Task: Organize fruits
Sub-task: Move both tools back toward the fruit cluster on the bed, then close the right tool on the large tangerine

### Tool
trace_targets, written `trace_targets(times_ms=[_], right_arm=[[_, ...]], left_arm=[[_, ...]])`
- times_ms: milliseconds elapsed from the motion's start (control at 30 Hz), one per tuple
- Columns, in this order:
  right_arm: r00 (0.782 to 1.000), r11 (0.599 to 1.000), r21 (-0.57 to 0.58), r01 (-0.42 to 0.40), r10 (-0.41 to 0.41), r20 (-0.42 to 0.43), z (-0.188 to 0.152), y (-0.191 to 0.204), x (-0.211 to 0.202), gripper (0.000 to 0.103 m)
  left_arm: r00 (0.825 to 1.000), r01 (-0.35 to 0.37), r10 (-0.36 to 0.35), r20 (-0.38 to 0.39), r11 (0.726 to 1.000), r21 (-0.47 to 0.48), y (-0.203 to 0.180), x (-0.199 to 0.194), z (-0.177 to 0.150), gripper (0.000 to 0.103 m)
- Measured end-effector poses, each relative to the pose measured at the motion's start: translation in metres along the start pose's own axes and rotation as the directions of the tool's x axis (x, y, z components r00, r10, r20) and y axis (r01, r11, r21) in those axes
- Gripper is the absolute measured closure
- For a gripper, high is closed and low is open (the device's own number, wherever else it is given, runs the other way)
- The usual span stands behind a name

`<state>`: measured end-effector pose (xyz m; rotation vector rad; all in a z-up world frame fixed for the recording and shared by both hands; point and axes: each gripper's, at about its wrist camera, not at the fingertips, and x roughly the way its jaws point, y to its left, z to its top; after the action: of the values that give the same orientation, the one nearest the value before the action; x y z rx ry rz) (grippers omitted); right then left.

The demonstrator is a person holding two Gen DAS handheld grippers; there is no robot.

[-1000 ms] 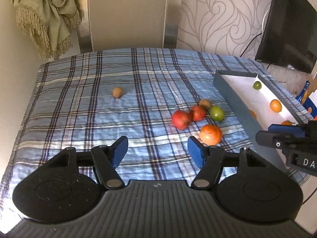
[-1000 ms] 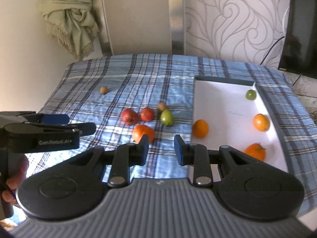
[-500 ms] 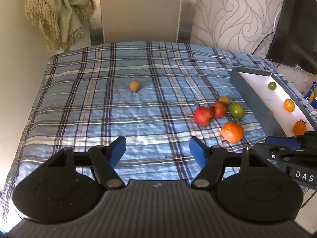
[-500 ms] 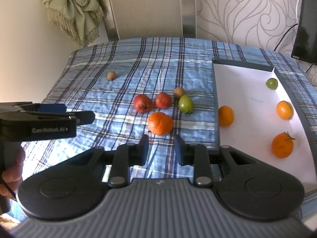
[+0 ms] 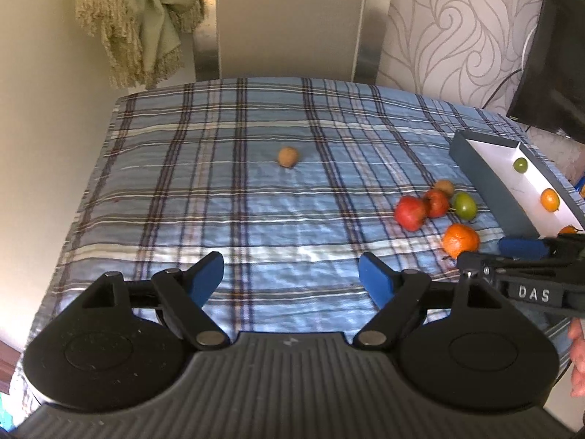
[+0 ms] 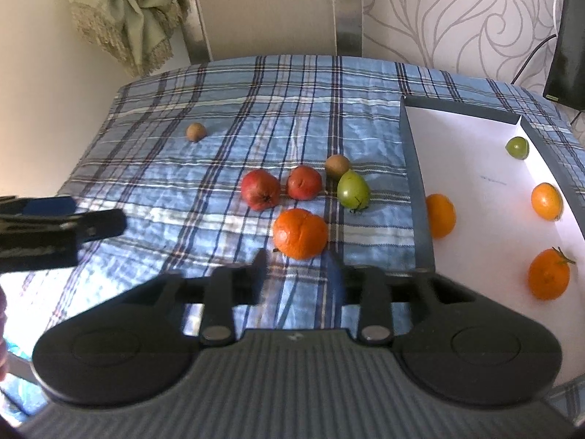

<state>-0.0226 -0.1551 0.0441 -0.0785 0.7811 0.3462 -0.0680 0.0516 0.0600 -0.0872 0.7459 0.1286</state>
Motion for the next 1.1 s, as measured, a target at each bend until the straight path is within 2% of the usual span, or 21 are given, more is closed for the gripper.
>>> trace_targets(times_ms=[367, 467, 500, 600, 700, 833, 1100], right_arm=[[0.997, 0.997, -0.041, 0.071, -0.071, -0.001, 0.005, 0.011, 0.024, 0.04], [0.996, 0.995, -0.043, 0.094, -0.094, 0.003, 0.005, 0.01, 0.026, 0.041], [0.995, 0.995, -0.042, 0.095, -0.095, 0.004, 0.005, 0.01, 0.026, 0.047], [0.998, 0.997, -0.047, 0.067, -0.067, 0.005, 0.005, 0.011, 0.025, 0.062], [0.997, 0.993, -0.088, 0.08, -0.079, 0.009, 0.004, 0.016, 0.025, 0.063], [0.998, 0.995, -0.077, 0.066, -0.066, -0.003, 0.004, 0.014, 0.02, 0.064], [0.999, 0.999, -0.012, -0.038, 0.038, -0.003, 0.015, 0.013, -0.018, 0.064]], left_arm=[[0.999, -0.038, 0.038, -0.013, 0.999, -0.031, 0.025, -0.005, -0.008, 0.019], [0.999, -0.043, 0.043, -0.018, 0.998, -0.037, 0.028, -0.005, -0.01, 0.019], [0.999, -0.044, 0.043, -0.018, 0.998, -0.039, 0.029, -0.005, -0.01, 0.019], [0.999, -0.04, 0.039, -0.019, 0.999, -0.037, 0.028, -0.005, -0.011, 0.019], [0.999, -0.033, 0.033, -0.015, 0.999, -0.03, 0.025, -0.005, -0.011, 0.019], [1.0, -0.025, 0.025, -0.011, 0.999, -0.025, 0.021, -0.004, -0.01, 0.019], [1.0, 0.023, -0.023, -0.015, 1.0, -0.001, 0.001, 0.006, -0.005, 0.019]])
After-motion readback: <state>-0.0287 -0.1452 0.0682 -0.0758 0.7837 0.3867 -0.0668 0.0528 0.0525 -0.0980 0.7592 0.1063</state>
